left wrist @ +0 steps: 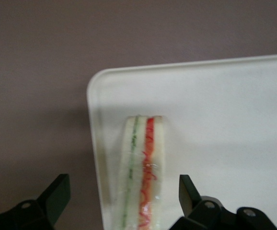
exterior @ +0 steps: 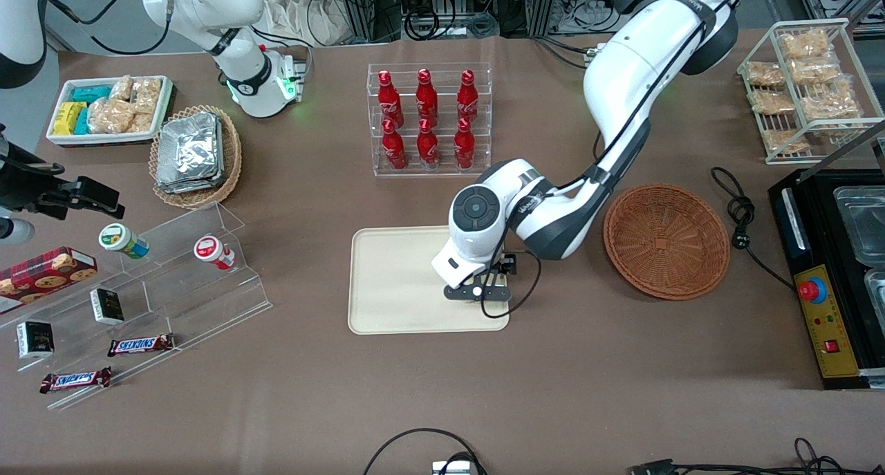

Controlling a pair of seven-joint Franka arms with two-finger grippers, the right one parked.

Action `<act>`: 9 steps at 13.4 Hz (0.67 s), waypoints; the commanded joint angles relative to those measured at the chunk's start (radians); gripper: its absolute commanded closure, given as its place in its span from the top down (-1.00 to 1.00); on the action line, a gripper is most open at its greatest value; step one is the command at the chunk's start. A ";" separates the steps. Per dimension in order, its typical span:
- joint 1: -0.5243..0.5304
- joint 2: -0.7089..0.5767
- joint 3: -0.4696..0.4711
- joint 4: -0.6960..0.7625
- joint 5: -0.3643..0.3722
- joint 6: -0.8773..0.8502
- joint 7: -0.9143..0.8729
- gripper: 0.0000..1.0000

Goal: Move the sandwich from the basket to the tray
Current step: 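Lower the sandwich onto the tray and open the left gripper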

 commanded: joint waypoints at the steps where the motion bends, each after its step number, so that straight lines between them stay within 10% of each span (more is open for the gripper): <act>1: -0.005 -0.060 0.045 0.035 0.008 -0.067 -0.020 1.00; 9: -0.003 -0.276 0.283 0.043 -0.123 -0.133 0.029 1.00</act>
